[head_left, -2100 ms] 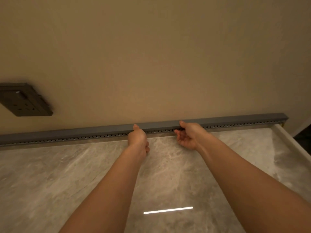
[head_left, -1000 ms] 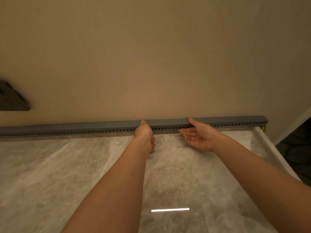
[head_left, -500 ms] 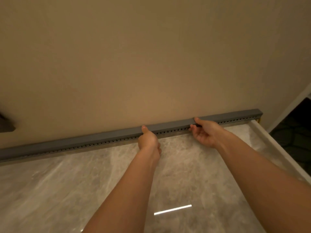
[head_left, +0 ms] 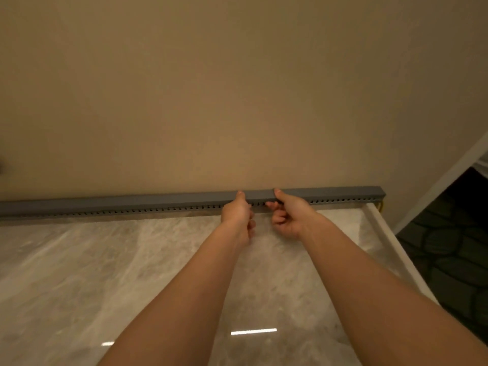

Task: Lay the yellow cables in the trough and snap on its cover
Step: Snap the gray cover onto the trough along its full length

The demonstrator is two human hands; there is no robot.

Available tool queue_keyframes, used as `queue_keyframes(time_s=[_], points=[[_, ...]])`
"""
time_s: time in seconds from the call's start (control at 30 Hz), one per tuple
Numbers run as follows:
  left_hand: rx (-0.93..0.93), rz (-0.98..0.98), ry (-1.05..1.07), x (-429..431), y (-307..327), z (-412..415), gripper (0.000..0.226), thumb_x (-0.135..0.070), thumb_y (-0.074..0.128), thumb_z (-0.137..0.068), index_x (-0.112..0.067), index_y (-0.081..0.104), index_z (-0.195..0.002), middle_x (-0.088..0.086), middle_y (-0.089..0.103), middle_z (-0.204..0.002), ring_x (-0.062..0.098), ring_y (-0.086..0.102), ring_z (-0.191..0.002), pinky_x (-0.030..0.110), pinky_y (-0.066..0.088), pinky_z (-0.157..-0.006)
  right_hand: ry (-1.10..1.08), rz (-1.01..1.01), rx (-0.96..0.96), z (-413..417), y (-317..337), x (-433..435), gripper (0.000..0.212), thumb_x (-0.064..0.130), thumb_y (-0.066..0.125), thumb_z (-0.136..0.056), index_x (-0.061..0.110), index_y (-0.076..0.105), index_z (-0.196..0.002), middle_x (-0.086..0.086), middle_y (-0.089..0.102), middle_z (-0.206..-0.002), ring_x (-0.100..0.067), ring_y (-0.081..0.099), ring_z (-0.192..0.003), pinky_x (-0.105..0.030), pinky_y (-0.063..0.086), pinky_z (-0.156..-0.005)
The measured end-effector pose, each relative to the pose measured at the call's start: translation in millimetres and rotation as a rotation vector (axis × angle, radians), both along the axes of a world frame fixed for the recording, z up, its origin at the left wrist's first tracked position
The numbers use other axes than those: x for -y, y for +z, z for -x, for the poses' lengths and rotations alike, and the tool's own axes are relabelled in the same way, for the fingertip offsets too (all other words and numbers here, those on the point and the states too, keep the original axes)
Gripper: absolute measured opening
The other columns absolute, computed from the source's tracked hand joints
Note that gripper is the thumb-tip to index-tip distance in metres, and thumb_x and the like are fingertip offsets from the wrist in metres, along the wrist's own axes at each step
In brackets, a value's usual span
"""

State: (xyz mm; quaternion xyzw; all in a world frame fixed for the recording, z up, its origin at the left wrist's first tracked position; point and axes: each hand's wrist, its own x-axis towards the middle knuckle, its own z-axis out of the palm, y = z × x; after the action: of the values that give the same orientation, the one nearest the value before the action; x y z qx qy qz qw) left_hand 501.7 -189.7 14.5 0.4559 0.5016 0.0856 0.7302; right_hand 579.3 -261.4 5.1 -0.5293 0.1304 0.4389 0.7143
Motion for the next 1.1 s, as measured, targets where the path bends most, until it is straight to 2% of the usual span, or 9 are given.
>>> queue_keyframes(time_s=[0.17,0.33,0.43,0.53,0.63,0.73,0.83,0.97,1.1], points=[[-0.057,-0.038,0.000,18.9,-0.7,-24.2,0.050,-0.045,0.031,-0.098,-0.013,0.045,-0.062,0.002,0.044,-0.056,0.015,0.034,-0.042,0.011,0.024,-0.033,0.052,-0.070,-0.032,-5.0,-5.5,0.8,0.030,0.022,0.045,-0.097,0.007,0.044,-0.072,-0.002,0.048,-0.038,-0.003,0.021,-0.019,-0.008,0.015,-0.025],[-0.055,-0.017,0.063,26.9,1.5,-30.7,0.057,-0.045,0.027,-0.099,-0.011,0.042,-0.055,-0.004,0.038,-0.022,0.010,0.032,-0.015,0.004,0.020,-0.029,0.088,-0.085,-0.019,-8.1,-9.1,2.6,0.027,0.022,0.047,-0.097,0.009,0.045,-0.074,-0.007,0.045,-0.062,-0.004,0.024,-0.021,-0.009,0.018,-0.026],[-0.063,-0.027,0.076,26.9,1.0,-29.9,0.051,-0.044,0.029,-0.099,-0.011,0.045,-0.063,0.002,0.044,-0.042,0.013,0.036,-0.033,0.012,0.023,-0.034,0.124,-0.086,0.008,-7.9,-10.6,9.3,0.025,0.025,0.053,-0.094,0.008,0.050,-0.075,-0.008,0.050,-0.065,-0.003,0.029,-0.023,-0.010,0.021,-0.027],[-0.081,-0.035,0.097,28.2,4.5,-30.3,0.037,-0.043,0.031,-0.099,-0.014,0.054,-0.097,0.003,0.037,-0.058,0.013,0.032,-0.043,0.013,0.023,-0.034,0.152,-0.042,0.083,-11.3,-10.9,21.1,0.023,0.028,0.061,-0.088,0.005,0.057,-0.086,-0.009,0.054,-0.065,-0.003,0.040,-0.026,-0.011,0.029,-0.029],[-0.087,-0.036,0.120,28.1,4.3,-33.2,0.049,-0.043,0.032,-0.098,-0.005,0.049,-0.124,0.002,0.036,-0.061,0.013,0.030,-0.045,0.019,0.021,-0.039,0.167,-0.013,0.067,-24.1,-9.2,37.5,0.035,0.032,0.062,-0.087,0.000,0.057,-0.101,-0.008,0.060,-0.054,-0.003,0.045,-0.028,-0.010,0.035,-0.031],[-0.099,-0.026,0.118,28.3,4.6,-34.0,0.049,-0.044,0.032,-0.098,-0.007,0.046,-0.127,0.002,0.035,-0.062,0.014,0.029,-0.046,0.021,0.020,-0.040,0.146,0.012,0.027,-41.8,-6.3,57.7,0.043,0.035,0.060,-0.088,-0.003,0.055,-0.109,-0.005,0.060,-0.041,-0.004,0.046,-0.027,-0.010,0.037,-0.031],[-0.091,-0.004,0.125,26.3,4.2,-33.6,0.046,-0.043,0.033,-0.098,-0.011,0.046,-0.127,0.001,0.032,-0.060,0.014,0.026,-0.046,0.022,0.019,-0.041,0.085,-0.024,-0.032,-57.8,-3.2,76.5,0.041,0.032,0.060,-0.088,-0.004,0.054,-0.107,-0.012,0.063,-0.054,-0.006,0.049,-0.030,-0.011,0.040,-0.032],[-0.092,-0.021,0.163,26.8,0.7,-35.6,0.042,-0.044,0.033,-0.098,-0.014,0.050,-0.122,0.001,0.031,-0.057,0.015,0.025,-0.046,0.022,0.018,-0.041,0.033,-0.064,-0.089,-67.5,2.5,86.2,0.032,0.025,0.060,-0.088,-0.006,0.056,-0.088,-0.017,0.059,-0.073,-0.009,0.053,-0.034,-0.013,0.044,-0.035],[-0.078,-0.049,0.174,26.3,-6.2,-36.7,0.045,-0.045,0.033,-0.098,-0.010,0.051,-0.120,0.001,0.031,-0.056,0.016,0.024,-0.045,0.023,0.019,-0.042,-0.007,-0.088,-0.140,-68.4,3.2,81.4,0.030,0.020,0.058,-0.090,-0.007,0.052,-0.081,-0.015,0.057,-0.053,-0.007,0.046,-0.027,-0.011,0.037,-0.030]])
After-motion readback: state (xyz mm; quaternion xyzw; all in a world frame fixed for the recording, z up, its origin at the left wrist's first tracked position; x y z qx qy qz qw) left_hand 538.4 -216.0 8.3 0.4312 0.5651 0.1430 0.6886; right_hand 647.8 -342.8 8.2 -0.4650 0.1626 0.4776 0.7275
